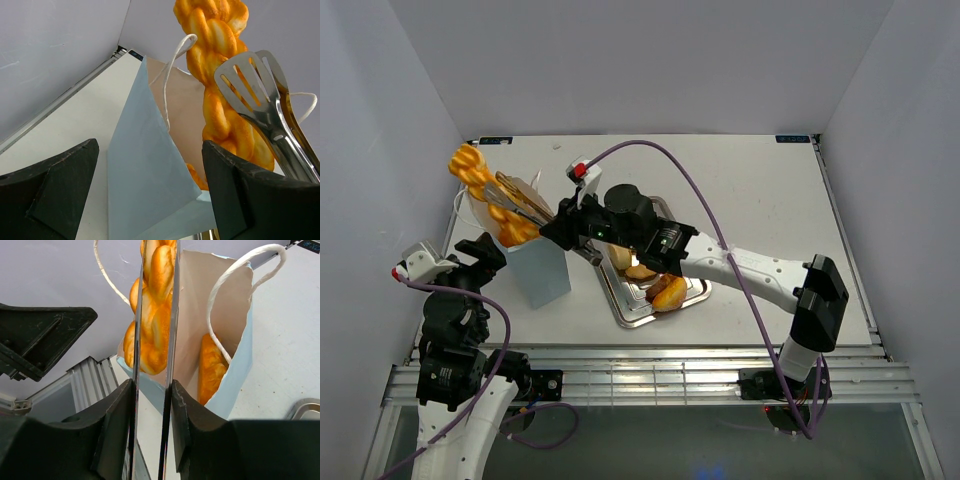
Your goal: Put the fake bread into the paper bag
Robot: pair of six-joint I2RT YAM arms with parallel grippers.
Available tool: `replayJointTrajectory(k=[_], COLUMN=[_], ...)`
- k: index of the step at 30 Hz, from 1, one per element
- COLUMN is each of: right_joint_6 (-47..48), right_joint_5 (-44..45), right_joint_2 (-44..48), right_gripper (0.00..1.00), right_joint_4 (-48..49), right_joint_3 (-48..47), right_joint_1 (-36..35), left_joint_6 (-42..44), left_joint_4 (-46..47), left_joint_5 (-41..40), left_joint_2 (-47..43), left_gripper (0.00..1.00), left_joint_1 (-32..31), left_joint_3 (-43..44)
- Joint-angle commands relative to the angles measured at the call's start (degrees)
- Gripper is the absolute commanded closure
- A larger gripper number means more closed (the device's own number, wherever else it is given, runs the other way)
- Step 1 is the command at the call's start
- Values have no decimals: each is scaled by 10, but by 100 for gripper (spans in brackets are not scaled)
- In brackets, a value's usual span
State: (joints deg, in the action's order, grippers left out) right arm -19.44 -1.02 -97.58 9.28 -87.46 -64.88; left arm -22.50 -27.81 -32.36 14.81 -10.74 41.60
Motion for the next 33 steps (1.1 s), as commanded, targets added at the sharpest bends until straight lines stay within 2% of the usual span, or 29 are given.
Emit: replayJointTrajectory(k=[1, 10, 23, 33], right_joint_6=[18, 22, 22, 25], right_joint_5=[26, 31, 19, 16], right_joint_2=[3, 2, -10, -15], right_gripper=[62, 59, 48, 46], right_joint_4=[31, 28, 15, 6], right_joint_3=[-39, -35, -45, -58], right_joint_1=[4, 7, 8, 7], left_joint_6=[4, 5, 5, 5], left_joint_4=[6, 7, 7, 7], left_joint_5=[5, 6, 7, 7], left_joint_2=[-2, -2, -3, -3], left_gripper=[5, 5, 5, 5], left_joint_1=[-2, -2, -3, -5], left_joint_3=[-5, -6, -6, -6])
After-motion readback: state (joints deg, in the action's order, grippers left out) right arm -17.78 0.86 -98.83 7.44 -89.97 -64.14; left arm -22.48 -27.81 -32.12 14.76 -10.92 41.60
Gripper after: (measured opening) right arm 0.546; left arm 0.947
